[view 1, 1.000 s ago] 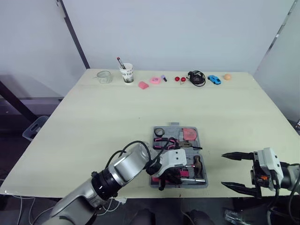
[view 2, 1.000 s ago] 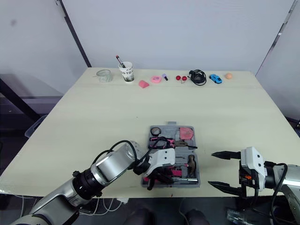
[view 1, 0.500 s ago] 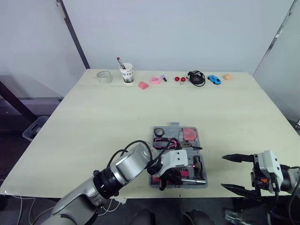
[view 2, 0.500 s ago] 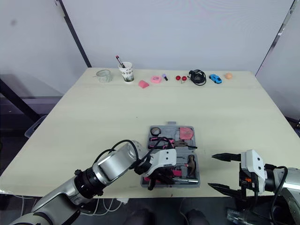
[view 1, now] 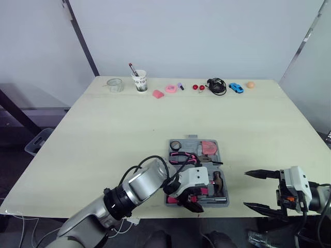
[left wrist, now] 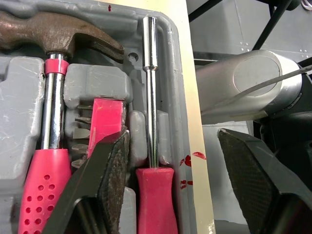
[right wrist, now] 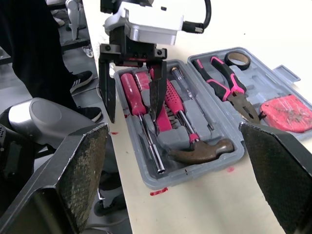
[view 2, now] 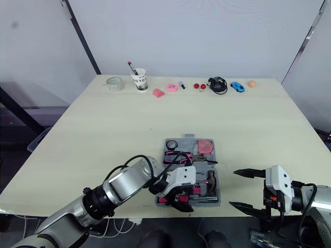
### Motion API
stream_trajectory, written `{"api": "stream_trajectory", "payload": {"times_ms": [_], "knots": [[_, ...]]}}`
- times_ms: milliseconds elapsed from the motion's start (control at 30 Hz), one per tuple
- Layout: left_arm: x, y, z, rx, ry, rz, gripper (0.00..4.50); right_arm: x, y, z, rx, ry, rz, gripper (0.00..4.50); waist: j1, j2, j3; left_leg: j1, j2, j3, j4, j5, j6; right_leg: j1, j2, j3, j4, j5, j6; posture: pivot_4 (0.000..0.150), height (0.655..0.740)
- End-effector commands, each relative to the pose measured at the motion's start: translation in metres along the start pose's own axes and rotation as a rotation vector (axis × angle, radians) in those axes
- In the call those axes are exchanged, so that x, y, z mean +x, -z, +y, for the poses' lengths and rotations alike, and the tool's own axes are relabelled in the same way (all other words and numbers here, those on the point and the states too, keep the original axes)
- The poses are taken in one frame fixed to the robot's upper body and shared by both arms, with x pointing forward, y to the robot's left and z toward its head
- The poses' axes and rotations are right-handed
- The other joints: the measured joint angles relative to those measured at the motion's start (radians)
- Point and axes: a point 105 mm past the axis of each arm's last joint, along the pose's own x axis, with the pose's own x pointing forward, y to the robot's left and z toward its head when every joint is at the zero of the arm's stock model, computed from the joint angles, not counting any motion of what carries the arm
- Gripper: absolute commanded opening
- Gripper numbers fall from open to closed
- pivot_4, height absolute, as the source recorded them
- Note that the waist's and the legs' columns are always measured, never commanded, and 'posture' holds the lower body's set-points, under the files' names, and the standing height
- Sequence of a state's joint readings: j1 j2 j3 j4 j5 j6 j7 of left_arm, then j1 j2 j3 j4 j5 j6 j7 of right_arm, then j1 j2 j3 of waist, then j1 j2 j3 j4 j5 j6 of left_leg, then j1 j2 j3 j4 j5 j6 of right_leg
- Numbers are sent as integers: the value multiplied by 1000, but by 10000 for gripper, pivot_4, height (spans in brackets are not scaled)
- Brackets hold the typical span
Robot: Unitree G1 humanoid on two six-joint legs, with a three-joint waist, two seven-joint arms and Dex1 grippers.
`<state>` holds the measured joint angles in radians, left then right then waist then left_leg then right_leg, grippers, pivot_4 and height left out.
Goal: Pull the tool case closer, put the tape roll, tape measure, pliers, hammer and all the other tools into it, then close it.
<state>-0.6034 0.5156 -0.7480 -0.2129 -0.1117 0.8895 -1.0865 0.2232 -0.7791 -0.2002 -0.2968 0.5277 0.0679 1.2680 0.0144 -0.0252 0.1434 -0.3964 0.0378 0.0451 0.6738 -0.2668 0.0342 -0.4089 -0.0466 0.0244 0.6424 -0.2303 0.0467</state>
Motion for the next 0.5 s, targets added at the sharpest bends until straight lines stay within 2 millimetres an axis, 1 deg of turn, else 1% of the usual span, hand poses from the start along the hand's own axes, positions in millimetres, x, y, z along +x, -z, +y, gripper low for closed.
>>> {"api": "stream_trajectory", "payload": {"times_ms": [33,133,267,300,333,367,400,433,500], "knots": [[-17,-18,5,40,-34,-74,31089,-4,-4,-1,-29,9,-21,45000,0,0,0,0,0,0,0,0,0,0,0,0,0,0,0,1500,7400],[-26,-24,6,56,-35,-147,31089,-4,-2,-2,-28,12,-22,45000,0,0,0,0,0,0,0,0,0,0,0,0,0,0,0,1500,7400],[-36,-19,11,80,-52,-231,31089,-2,-1,-3,-29,17,-27,45000,-1,0,0,0,0,0,0,0,0,0,0,0,0,0,0,1500,7400],[-37,-17,13,78,-57,-246,25796,-1,-1,-3,-29,17,-28,45000,-1,0,0,0,0,0,0,0,0,0,0,0,0,0,0,1500,7400],[-39,-13,15,69,-59,-251,22865,-1,0,-3,-29,17,-29,45000,0,0,0,0,0,0,0,0,0,0,0,0,0,0,0,1500,7400],[-41,-10,15,72,-51,-269,17367,0,0,-4,-29,18,-30,45000,0,0,0,0,0,0,0,0,0,0,0,0,0,0,0,1500,7400],[-41,-6,17,102,-51,-270,14005,1,1,-4,-30,18,-31,45000,0,0,0,0,0,0,0,0,0,0,0,0,0,0,0,1500,7400],[-42,-3,18,125,-51,-269,8966,1,1,-4,-30,18,-31,45000,0,0,0,0,0,0,0,0,0,0,0,0,0,0,0,1500,7400],[-40,0,22,130,-58,-292,318,2,2,-5,-32,19,-32,45000,0,0,0,0,0,0,0,0,0,0,0,0,0,0,0,1500,7400]]}}
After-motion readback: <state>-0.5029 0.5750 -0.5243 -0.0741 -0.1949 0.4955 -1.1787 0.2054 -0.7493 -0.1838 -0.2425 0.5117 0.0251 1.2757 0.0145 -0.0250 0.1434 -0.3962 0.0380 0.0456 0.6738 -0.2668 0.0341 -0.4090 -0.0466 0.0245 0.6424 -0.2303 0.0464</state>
